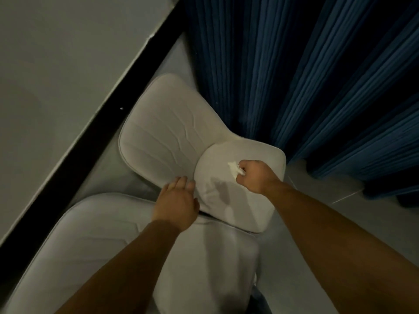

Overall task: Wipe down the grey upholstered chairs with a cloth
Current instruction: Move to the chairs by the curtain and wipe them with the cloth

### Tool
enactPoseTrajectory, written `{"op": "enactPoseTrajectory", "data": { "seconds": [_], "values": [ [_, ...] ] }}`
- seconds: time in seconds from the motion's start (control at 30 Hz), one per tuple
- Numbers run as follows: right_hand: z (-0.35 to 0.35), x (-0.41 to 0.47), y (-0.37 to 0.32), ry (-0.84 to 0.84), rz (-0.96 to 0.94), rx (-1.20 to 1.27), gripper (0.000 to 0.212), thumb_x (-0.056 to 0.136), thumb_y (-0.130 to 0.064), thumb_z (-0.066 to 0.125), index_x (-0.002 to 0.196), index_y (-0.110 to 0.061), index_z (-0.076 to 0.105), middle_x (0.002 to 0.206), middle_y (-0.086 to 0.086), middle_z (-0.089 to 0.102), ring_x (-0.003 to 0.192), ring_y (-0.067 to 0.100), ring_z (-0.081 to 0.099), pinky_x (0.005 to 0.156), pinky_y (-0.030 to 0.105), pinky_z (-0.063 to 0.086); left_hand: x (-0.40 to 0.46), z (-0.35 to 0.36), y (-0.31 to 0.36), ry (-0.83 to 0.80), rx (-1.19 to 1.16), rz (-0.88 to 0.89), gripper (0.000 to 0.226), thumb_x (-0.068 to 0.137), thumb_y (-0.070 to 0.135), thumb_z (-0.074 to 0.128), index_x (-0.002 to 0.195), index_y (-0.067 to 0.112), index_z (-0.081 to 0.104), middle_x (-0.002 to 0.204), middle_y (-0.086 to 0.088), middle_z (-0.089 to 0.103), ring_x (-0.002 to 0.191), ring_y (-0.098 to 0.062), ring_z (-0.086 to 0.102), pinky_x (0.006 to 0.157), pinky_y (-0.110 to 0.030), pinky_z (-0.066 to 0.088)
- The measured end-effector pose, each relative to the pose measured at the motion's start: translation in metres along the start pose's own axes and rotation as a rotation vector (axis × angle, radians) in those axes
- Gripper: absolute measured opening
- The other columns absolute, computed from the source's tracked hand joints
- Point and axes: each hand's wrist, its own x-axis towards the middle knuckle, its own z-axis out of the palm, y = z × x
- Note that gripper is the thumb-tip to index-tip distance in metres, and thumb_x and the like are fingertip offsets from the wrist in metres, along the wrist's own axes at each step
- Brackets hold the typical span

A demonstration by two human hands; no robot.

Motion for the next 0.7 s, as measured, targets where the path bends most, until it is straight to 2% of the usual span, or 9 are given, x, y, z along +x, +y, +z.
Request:
{"op": "enactPoseTrajectory", "data": {
  "seconds": [0.1,0.23,0.33,0.47,0.7],
  "values": [
    [-0.002,-0.022,-0.02,0.047,-0.016,0.061,0.024,0.084,-0.025,0.065,0.068,-0.028,0.047,0.074,0.001,0.059,0.077,0.026,0.059,0.066,0.03,0.045,-0.03,0.005,-0.005,-0.024,-0.019,-0.03,0.057,0.1,0.039,0.043,0.153,0.018,0.035,0.159,-0.006,0.036,0.149,-0.026,0.027,0.121,-0.038,0.023],
    [-0.004,-0.051,-0.054,0.077,-0.041,0.055,0.016,0.084,-0.024,0.064,0.073,-0.023,0.053,0.065,-0.008,0.052,0.07,0.019,0.055,0.061,0.027,0.039,-0.076,0.015,-0.02,-0.028,-0.026,-0.052,0.057,0.099,0.039,0.043,0.153,0.02,0.035,0.159,-0.005,0.037,0.15,-0.025,0.026,0.122,-0.039,0.023],
    [-0.005,-0.075,-0.084,0.126,-0.078,-0.005,0.012,0.083,-0.025,0.064,0.076,-0.022,0.055,0.066,-0.006,0.053,0.07,0.019,0.054,0.06,0.028,0.038,-0.11,0.012,-0.029,0.02,-0.109,-0.068,0.059,0.099,0.038,0.043,0.154,0.018,0.033,0.16,-0.006,0.034,0.151,-0.026,0.025,0.122,-0.039,0.022],
    [0.007,-0.119,-0.129,0.135,-0.112,-0.059,0.023,0.082,-0.028,0.063,0.066,-0.031,0.046,0.064,-0.01,0.052,0.066,0.017,0.054,0.055,0.027,0.033,-0.167,0.005,-0.048,0.131,-0.18,-0.055,0.059,0.099,0.039,0.047,0.152,0.014,0.037,0.154,-0.01,0.042,0.144,-0.028,0.035,0.118,-0.04,0.027],
    [0.056,-0.214,-0.18,0.184,-0.151,-0.096,0.027,0.082,-0.032,0.062,0.063,-0.032,0.042,0.063,-0.009,0.05,0.062,0.015,0.049,0.05,0.027,0.029,-0.286,0.017,-0.093,0.207,-0.247,-0.122,0.063,0.101,0.045,0.045,0.156,0.016,0.03,0.156,-0.008,0.039,0.142,-0.027,0.037,0.115,-0.04,0.032]
  ]
}}
